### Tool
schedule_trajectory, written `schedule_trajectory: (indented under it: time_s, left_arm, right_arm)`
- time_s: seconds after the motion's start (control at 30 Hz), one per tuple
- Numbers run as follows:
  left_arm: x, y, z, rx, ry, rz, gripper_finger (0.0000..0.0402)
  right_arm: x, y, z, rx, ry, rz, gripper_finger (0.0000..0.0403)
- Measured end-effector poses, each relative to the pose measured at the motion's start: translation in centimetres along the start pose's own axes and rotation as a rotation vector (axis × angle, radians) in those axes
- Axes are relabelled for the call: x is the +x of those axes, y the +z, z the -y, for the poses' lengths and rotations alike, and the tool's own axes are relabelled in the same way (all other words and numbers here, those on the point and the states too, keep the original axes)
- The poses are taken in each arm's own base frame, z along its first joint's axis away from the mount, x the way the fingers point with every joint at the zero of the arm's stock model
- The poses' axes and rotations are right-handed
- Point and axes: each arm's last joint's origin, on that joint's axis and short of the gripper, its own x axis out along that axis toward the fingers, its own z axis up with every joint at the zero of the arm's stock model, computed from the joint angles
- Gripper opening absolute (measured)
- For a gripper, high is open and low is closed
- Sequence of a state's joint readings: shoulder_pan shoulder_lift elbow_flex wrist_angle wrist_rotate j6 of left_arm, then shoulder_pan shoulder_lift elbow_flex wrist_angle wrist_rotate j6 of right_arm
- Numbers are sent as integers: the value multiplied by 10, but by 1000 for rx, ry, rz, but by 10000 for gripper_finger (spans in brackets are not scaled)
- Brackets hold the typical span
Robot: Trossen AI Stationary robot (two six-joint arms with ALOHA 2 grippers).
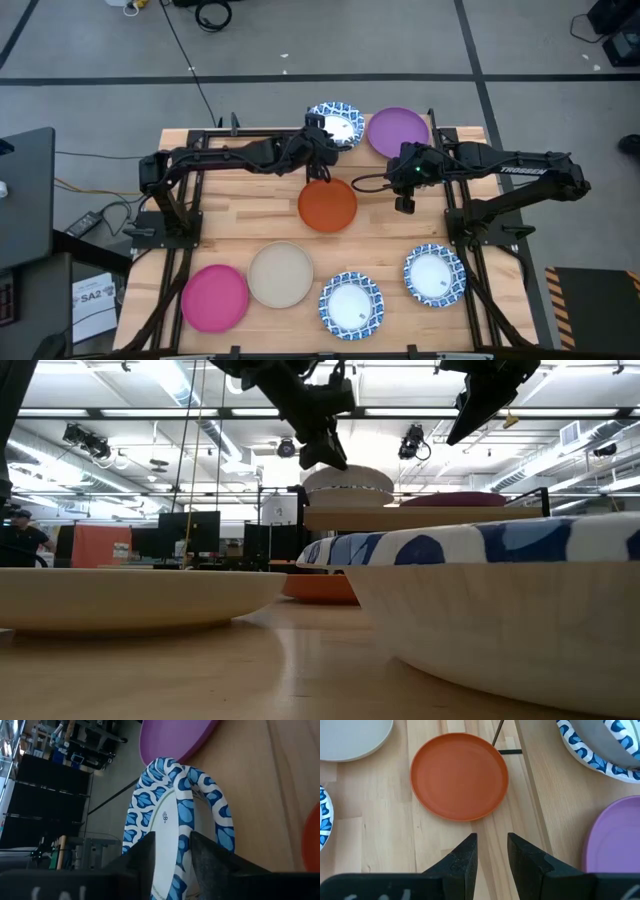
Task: Place and stack plates onto a shelf
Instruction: Stack the white plate on top of the white plate on the shelf, then stack the beige plate on top of the violet plate on the shelf
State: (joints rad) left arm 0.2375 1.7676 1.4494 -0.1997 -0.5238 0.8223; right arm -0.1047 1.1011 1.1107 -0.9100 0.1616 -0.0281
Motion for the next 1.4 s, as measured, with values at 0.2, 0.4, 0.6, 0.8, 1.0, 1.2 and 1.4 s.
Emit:
schedule_trajectory:
  time_s: [0.2, 0.4, 0.6, 0.8, 1.0, 1.2, 1.4]
  left_arm:
    - [-3, 4, 2, -1, 43, -19, 147]
    - [-9, 9, 6, 10, 89, -59, 149]
    - [-15, 17, 14, 23, 79, -36, 149]
    - [-23, 25, 21, 36, 77, -19, 149]
    - [-31, 33, 30, 51, 65, 7, 149]
    - [-47, 41, 36, 68, 49, 31, 149]
    - [-69, 46, 42, 9, 5, 45, 149]
  right_arm:
    - [0, 0, 0, 0, 0, 0, 113]
    - [0, 0, 0, 0, 0, 0, 113]
    - [0, 0, 0, 0, 0, 0, 113]
    - [0, 0, 0, 0, 0, 0, 113]
    - [0, 0, 0, 0, 0, 0, 113]
    - [0, 0, 0, 0, 0, 0, 113]
    - [0, 0, 0, 10, 0, 0, 113]
